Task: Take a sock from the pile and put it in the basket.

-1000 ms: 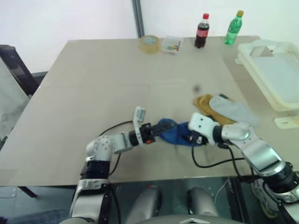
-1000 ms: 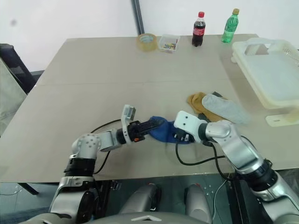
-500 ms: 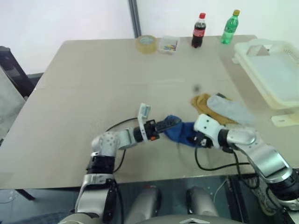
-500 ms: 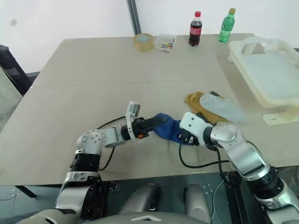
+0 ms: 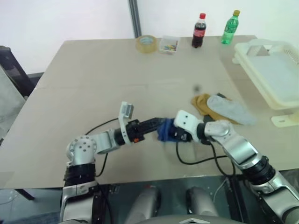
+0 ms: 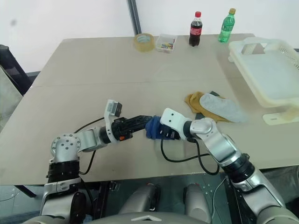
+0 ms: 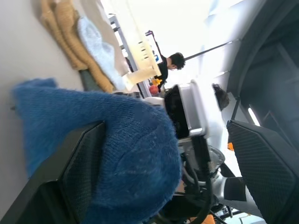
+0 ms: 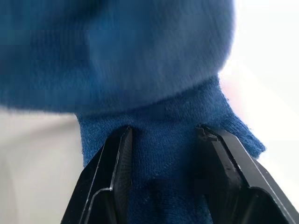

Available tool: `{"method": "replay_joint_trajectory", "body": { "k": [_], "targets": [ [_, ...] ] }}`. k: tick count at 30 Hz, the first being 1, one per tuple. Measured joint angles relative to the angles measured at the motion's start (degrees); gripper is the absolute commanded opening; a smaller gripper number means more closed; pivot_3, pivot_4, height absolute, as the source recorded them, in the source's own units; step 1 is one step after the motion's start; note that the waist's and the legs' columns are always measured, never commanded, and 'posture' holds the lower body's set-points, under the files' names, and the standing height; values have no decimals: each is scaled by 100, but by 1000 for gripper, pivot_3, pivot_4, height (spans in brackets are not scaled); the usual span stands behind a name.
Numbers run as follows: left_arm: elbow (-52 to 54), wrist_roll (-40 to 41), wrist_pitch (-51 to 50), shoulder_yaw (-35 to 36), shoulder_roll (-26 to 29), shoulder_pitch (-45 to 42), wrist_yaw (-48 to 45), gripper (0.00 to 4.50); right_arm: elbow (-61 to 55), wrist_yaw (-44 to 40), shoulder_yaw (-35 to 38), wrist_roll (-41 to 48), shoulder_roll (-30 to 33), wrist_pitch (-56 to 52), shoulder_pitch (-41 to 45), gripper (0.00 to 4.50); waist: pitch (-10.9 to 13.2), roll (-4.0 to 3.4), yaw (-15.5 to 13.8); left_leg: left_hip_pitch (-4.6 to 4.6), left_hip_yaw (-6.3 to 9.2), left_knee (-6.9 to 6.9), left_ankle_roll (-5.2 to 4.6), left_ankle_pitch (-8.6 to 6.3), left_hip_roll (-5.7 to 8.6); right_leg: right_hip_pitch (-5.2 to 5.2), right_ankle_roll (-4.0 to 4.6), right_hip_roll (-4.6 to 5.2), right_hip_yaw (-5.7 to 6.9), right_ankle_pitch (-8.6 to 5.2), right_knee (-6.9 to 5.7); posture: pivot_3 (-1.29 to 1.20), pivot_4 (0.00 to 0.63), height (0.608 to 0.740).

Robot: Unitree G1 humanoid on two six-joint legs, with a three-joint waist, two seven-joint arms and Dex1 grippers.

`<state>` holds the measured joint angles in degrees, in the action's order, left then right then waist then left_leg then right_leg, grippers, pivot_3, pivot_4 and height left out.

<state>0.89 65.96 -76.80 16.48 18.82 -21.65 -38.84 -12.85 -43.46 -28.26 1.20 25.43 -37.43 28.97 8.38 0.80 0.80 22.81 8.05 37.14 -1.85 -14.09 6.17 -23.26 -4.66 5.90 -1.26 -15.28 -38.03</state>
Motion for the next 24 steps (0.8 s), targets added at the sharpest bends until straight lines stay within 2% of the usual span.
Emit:
{"method": "replay_joint_trajectory", "body": {
  "k": [6, 15, 21, 24],
  "targets": [
    [-27, -32, 146, -94, -295, -6, 248, 4449, -41, -65, 12, -22, 19, -6, -10, 2203, 0, 0, -3, 0, 0, 0, 0, 0, 1, 0, 0, 1, 0, 0, -1, 0, 150, 740],
    [-552, -606, 724, -522, -434, -170, 188, 4449, -1024, -118, 512, 256, 605, -680, -427, 2203, 1, 1, -21, 4, 0, 0, 0, 0, 5, 0, 0, 3, 1, 0, 1, 0, 150, 740],
    [-899, -960, 1124, -704, -494, -336, -60, 4449, -1840, -109, 1201, 654, 1107, -1383, -849, 2203, 2, 3, -29, 8, 0, 0, -1, 0, 5, 3, 0, 7, 1, 0, 3, 0, 150, 740],
    [-952, -1046, 1217, -720, -534, -365, -116, 4449, -2104, 45, 1884, 1088, 863, -2086, -1096, 2203, 2, 3, -30, 7, 0, 1, -1, 0, 4, 3, 0, 12, 0, 0, 0, 0, 150, 740]
  ]
}}
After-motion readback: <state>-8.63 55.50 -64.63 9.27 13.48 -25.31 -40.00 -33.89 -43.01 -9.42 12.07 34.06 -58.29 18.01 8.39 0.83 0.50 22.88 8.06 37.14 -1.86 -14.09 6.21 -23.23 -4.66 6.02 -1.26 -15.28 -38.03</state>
